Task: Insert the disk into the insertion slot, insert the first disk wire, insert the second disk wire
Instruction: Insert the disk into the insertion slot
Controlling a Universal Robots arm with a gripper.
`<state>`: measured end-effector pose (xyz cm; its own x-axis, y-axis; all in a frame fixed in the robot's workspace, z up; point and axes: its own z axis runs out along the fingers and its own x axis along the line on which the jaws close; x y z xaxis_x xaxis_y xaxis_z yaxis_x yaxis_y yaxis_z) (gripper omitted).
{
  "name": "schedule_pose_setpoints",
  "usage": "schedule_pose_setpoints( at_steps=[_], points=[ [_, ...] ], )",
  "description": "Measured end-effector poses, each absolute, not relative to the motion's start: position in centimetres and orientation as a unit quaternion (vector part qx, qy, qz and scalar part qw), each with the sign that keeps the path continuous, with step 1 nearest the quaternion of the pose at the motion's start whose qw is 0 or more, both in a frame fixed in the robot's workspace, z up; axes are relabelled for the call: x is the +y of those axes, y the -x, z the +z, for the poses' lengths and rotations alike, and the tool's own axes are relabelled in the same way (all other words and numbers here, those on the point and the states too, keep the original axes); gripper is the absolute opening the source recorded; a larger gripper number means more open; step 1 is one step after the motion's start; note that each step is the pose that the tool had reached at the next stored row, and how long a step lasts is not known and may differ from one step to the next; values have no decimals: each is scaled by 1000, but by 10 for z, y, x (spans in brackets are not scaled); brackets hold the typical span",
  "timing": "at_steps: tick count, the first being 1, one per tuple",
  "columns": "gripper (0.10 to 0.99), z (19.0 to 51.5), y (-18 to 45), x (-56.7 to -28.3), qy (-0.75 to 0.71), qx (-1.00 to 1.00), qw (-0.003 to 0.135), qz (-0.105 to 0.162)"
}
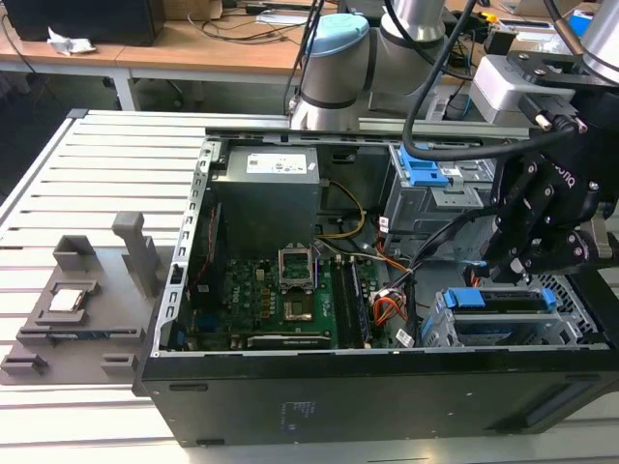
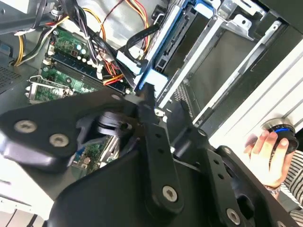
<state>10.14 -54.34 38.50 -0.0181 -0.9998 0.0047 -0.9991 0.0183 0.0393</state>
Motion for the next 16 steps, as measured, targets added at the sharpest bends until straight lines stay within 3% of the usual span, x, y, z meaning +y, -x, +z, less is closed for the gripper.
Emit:
schedule_pose_setpoints(
  at_steps=[4, 16],
  points=[
    [114, 385, -101, -543, -701, -713, 15, -12],
    [106, 385, -104, -543, -701, -713, 15, -13]
  ],
)
